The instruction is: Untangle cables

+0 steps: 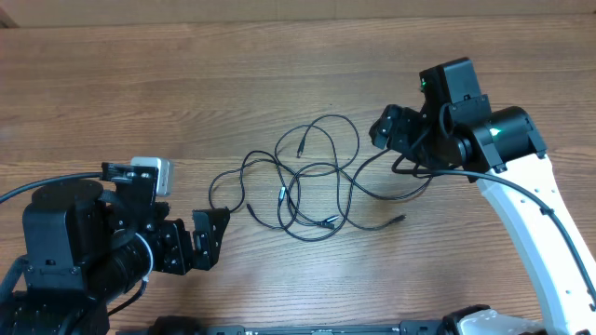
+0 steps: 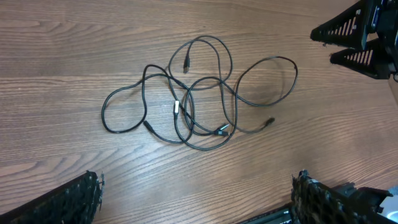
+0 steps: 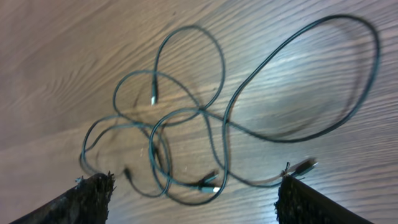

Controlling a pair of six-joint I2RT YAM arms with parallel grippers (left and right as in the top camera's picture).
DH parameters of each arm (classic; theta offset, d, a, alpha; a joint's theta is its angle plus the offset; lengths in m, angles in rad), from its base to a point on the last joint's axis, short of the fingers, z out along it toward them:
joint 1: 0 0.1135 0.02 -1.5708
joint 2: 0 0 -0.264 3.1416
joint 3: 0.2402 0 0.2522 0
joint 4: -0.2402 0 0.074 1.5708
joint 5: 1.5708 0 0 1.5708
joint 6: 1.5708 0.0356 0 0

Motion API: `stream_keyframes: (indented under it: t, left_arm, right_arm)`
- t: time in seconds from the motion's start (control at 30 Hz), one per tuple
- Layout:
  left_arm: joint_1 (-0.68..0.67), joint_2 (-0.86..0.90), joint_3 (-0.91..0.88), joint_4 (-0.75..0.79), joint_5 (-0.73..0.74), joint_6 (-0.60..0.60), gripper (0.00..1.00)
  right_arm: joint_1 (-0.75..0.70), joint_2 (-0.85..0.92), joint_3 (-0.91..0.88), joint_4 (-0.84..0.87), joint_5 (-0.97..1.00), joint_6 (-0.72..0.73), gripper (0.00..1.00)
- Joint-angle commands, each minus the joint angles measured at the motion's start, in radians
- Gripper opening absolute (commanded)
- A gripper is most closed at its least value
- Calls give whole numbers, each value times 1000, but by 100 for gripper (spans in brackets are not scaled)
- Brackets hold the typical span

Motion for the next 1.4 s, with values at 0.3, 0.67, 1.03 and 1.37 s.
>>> stream_keyframes:
  t: [0.3, 0.67, 1.03, 1.37]
  left_arm:
    - [4, -1, -1, 7, -8, -6, 100]
    - [4, -1, -1, 5, -8, -6, 100]
    - [4, -1, -1, 3, -13, -6, 100]
    - [4, -1, -1, 3, -33, -6, 100]
  right_arm:
    - [1, 85, -166, 31, -44, -30, 85]
    - [-8, 163, -249, 72, 341, -10, 93]
    - [-159, 217, -250, 95, 423, 56, 86]
    - [-203, 335, -250, 137, 369, 48, 73]
